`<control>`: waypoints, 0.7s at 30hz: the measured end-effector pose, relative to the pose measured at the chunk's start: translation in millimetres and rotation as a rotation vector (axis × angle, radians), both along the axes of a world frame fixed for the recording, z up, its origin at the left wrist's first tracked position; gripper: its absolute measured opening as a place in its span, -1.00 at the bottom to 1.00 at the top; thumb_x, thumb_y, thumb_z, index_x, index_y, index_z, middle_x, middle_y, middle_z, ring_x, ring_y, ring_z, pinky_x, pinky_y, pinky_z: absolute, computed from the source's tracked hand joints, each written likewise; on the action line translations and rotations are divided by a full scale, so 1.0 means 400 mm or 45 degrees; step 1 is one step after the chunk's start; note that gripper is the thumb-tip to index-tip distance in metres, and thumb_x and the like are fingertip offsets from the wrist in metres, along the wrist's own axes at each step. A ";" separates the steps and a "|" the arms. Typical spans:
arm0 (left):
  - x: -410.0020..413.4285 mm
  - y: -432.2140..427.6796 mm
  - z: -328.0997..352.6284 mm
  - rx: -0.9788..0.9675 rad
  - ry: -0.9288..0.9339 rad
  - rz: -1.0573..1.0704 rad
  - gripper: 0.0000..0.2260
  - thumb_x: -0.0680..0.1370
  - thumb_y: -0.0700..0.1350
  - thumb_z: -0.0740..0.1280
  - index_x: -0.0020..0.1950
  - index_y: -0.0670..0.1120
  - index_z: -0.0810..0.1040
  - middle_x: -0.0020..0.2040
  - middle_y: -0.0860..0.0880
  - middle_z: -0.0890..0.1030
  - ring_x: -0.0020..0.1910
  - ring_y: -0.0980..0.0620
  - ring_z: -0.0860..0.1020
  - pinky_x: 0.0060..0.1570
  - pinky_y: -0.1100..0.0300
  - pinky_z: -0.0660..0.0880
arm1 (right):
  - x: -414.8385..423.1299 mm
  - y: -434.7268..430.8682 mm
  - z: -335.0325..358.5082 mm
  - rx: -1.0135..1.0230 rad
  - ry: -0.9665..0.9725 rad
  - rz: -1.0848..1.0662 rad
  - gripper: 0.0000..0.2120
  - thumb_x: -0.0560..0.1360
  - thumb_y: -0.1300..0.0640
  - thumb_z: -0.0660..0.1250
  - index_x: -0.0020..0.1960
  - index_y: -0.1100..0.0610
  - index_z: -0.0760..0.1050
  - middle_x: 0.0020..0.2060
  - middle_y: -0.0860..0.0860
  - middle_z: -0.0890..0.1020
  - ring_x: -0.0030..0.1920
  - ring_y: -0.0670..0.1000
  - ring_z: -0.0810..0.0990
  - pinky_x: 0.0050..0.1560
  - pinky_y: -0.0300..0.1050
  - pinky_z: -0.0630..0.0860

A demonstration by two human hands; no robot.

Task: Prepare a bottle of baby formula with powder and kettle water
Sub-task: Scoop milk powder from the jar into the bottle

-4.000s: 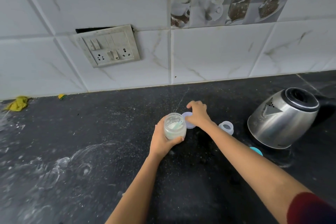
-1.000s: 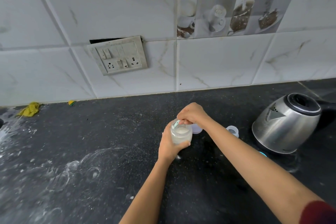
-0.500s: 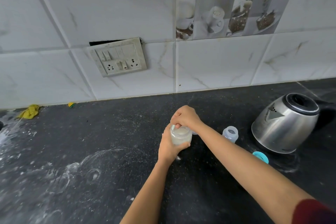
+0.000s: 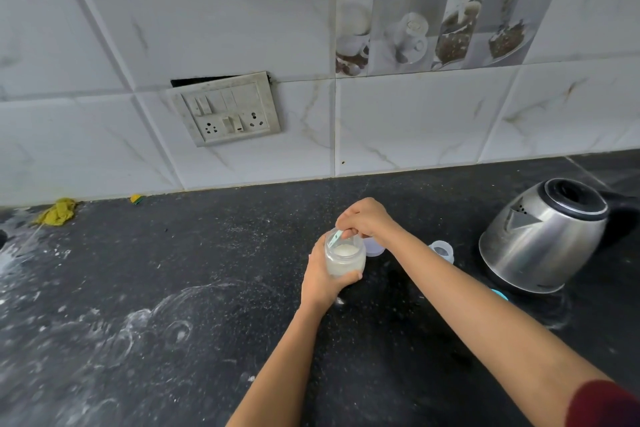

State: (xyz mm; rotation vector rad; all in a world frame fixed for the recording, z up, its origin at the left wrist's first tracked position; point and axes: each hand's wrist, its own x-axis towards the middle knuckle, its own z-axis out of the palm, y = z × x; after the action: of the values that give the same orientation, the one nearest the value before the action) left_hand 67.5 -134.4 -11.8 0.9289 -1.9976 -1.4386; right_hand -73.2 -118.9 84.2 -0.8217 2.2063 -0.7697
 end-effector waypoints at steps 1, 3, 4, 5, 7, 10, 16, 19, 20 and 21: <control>0.001 0.000 0.001 -0.005 0.005 -0.002 -0.27 0.21 0.00 0.53 0.25 0.41 0.28 0.24 0.27 0.45 0.21 0.23 0.46 0.19 0.07 0.47 | -0.006 0.003 -0.001 -0.001 -0.007 -0.015 -0.86 0.46 0.29 0.40 0.01 0.22 0.65 -0.19 0.03 0.69 -0.22 -0.09 0.65 -0.15 -0.20 0.52; 0.001 -0.001 0.000 -0.016 0.010 -0.006 -0.26 0.20 -0.01 0.53 0.27 0.37 0.29 0.24 0.27 0.45 0.21 0.23 0.45 0.19 0.07 0.47 | -0.017 0.012 -0.002 -0.008 0.023 -0.034 -0.86 0.45 0.28 0.40 0.00 0.22 0.65 -0.19 0.05 0.70 -0.23 -0.08 0.65 -0.18 -0.22 0.52; 0.001 -0.001 -0.001 -0.018 0.012 -0.009 -0.26 0.20 0.00 0.54 0.29 0.35 0.30 0.25 0.27 0.45 0.21 0.23 0.45 0.19 0.06 0.47 | -0.020 0.016 -0.005 -0.016 0.062 -0.035 -0.88 0.45 0.28 0.41 -0.02 0.22 0.65 -0.21 0.05 0.70 -0.26 -0.10 0.65 -0.21 -0.24 0.51; 0.000 -0.001 -0.002 -0.021 0.012 -0.008 -0.25 0.20 0.00 0.54 0.30 0.33 0.30 0.25 0.27 0.44 0.21 0.22 0.45 0.19 0.06 0.47 | -0.021 0.019 -0.009 -0.027 0.108 -0.028 -0.89 0.45 0.28 0.41 -0.04 0.21 0.65 -0.22 0.03 0.70 -0.29 -0.12 0.65 -0.23 -0.28 0.51; -0.002 -0.001 -0.001 -0.016 0.007 -0.003 -0.25 0.21 0.00 0.54 0.31 0.30 0.30 0.24 0.27 0.45 0.20 0.23 0.46 0.17 0.08 0.48 | -0.014 0.018 -0.016 -0.050 0.205 0.018 -0.94 0.45 0.27 0.43 -0.09 0.19 0.65 -0.22 0.03 0.70 -0.30 -0.13 0.66 -0.18 -0.26 0.55; -0.003 -0.002 -0.004 0.014 0.001 -0.001 -0.25 0.22 -0.02 0.54 0.33 0.26 0.31 0.23 0.24 0.46 0.18 0.25 0.47 0.14 0.13 0.49 | 0.015 0.003 -0.029 -0.047 0.354 0.121 -0.97 0.46 0.25 0.43 -0.12 0.17 0.65 -0.26 0.05 0.71 -0.28 -0.09 0.70 -0.04 -0.11 0.63; -0.003 0.000 -0.010 0.051 -0.042 0.020 -0.27 0.19 0.04 0.54 0.30 0.25 0.32 0.18 0.20 0.49 0.11 0.20 0.52 0.06 0.06 0.54 | 0.051 -0.029 -0.037 -0.046 0.293 0.201 -0.93 0.44 0.25 0.42 -0.13 0.15 0.68 -0.24 0.07 0.72 -0.27 -0.04 0.71 -0.06 -0.15 0.61; -0.001 0.000 -0.008 0.041 -0.035 0.015 -0.26 0.22 0.02 0.54 0.33 0.26 0.30 0.20 0.22 0.47 0.14 0.23 0.49 0.10 0.12 0.52 | 0.039 -0.023 -0.034 -0.038 0.315 0.155 -0.92 0.43 0.27 0.41 -0.14 0.16 0.68 -0.24 0.09 0.72 -0.22 -0.01 0.71 -0.12 -0.16 0.60; -0.001 -0.001 -0.009 0.040 -0.032 0.013 -0.25 0.22 0.01 0.54 0.34 0.25 0.30 0.21 0.23 0.47 0.15 0.23 0.49 0.10 0.12 0.51 | 0.036 -0.020 -0.031 -0.036 0.307 0.168 -0.92 0.44 0.27 0.42 -0.14 0.15 0.68 -0.24 0.09 0.72 -0.23 -0.02 0.70 -0.14 -0.18 0.59; -0.001 -0.001 -0.010 0.039 -0.029 0.010 -0.25 0.22 0.01 0.54 0.34 0.23 0.30 0.21 0.22 0.46 0.15 0.22 0.49 0.11 0.12 0.51 | 0.034 -0.017 -0.027 -0.036 0.291 0.184 -0.92 0.44 0.27 0.42 -0.13 0.15 0.68 -0.23 0.08 0.72 -0.24 -0.04 0.69 -0.13 -0.20 0.58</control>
State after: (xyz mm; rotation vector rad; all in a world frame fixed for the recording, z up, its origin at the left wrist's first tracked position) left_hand 67.2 -134.7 -15.8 0.9691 -1.9913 -1.4648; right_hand -59.6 -125.8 73.6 -1.1185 2.3067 -0.6653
